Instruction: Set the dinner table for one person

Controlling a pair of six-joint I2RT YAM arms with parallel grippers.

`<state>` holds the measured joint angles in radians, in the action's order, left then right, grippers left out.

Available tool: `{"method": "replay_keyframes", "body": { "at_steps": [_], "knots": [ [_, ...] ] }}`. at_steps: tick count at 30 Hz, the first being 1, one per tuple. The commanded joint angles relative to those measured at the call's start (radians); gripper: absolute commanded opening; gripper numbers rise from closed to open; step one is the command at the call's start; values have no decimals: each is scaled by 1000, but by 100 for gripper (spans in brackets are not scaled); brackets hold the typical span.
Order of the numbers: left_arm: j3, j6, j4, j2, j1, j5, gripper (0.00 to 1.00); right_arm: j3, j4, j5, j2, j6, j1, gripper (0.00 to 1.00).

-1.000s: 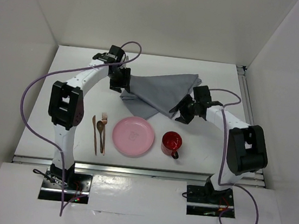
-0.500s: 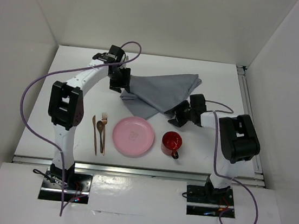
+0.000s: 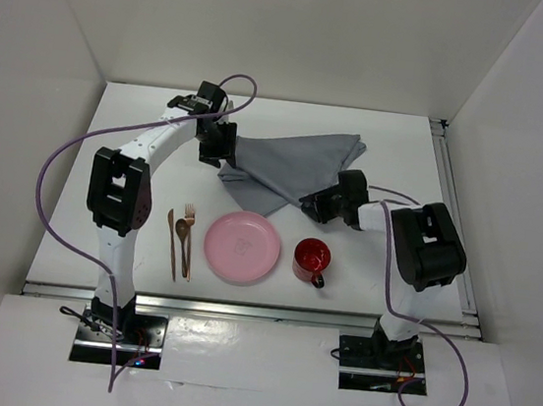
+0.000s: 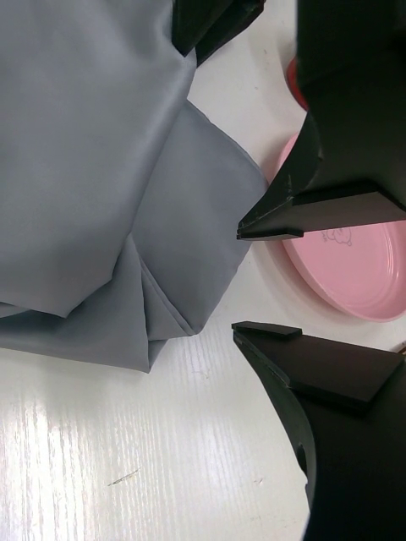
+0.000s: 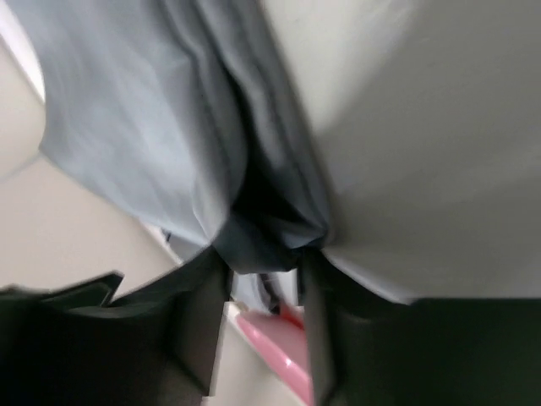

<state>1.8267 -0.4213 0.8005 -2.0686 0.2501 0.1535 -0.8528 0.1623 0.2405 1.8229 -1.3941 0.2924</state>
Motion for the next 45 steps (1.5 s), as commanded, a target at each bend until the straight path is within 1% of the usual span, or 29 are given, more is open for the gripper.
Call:
{"method": "replay_keyframes", "body": {
  "at_steps": [1, 2, 3, 6, 7, 10, 16, 18, 20, 22, 26, 27, 28, 29, 30, 32, 33, 35, 36, 37, 39, 41, 42, 43, 45],
  "knots": [
    [8, 13, 6, 35, -3, -2, 60, -14, -69, -139, 32, -66, 27, 41],
    [8, 13, 6, 34, -3, -2, 60, -14, -69, -150, 21, -66, 27, 35],
    [8, 13, 6, 34, -3, -2, 60, -14, -69, -159, 21, -66, 36, 26],
    [8, 23, 6, 34, -3, 8, 60, -23, -79, -170, 21, -48, 36, 10],
    [8, 23, 6, 34, -3, 8, 60, -34, -79, -170, 10, -37, 36, 0],
    [-1, 32, -3, 34, -3, 8, 59, -54, -92, -170, -23, 3, 36, 0],
    [-10, 41, -3, 34, -3, -3, 59, -184, -159, -161, -135, 133, 36, 0],
    [-20, 41, -12, 34, -3, -3, 59, -237, -168, -127, -169, 158, 24, 0],
    [-29, 41, -24, 44, -3, 7, 57, -279, -168, -93, -180, 201, 11, 0],
    [-41, 41, -36, 44, -3, 18, 56, -356, -168, -69, -180, 237, -15, 0],
    [-64, 41, -58, 53, -3, 55, 55, -463, -158, 11, -131, 260, -52, 0],
    [-75, 41, -82, 53, -3, 55, 53, -495, -158, 46, -119, 260, -67, 0],
    [-75, 41, -93, 62, -3, 90, 50, -511, -158, 58, -97, 260, -79, 0],
    [-89, 41, -106, 62, -3, 107, 43, -522, -149, 59, -97, 260, -79, 0],
    [-98, 41, -119, 62, -3, 116, 39, -531, -149, 69, -85, 260, -90, 0],
    [-109, 21, -150, 71, -3, 132, 36, -531, -135, 69, -85, 270, -101, 0],
    [-109, 10, -159, 71, -3, 132, 30, -540, -126, 78, -85, 270, -101, 0],
    [-96, -13, -169, 50, -3, 143, 27, -549, -126, 88, -65, 270, -119, 0],
    [-87, -23, -181, 41, -3, 155, 20, -563, -126, 101, -65, 270, -119, 0],
    [-66, -36, -181, 32, -3, 164, 8, -563, -126, 102, -65, 270, -128, 0],
    [-66, -85, -246, 22, -3, 236, 0, -563, -126, 120, -54, 270, -128, 0],
    [-136, -120, -329, 45, 12, 294, 0, -572, -112, 120, -36, 270, -137, 0],
    [-162, -157, -404, 73, 21, 294, 0, -572, -101, 137, -36, 259, -137, 0],
    [-208, -174, -437, 85, 32, 294, 0, -589, -101, 155, -19, 259, -148, 0],
    [-243, -218, -486, 96, 66, 276, 0, -614, -101, 175, 15, 250, -157, 0]
  ]
}}
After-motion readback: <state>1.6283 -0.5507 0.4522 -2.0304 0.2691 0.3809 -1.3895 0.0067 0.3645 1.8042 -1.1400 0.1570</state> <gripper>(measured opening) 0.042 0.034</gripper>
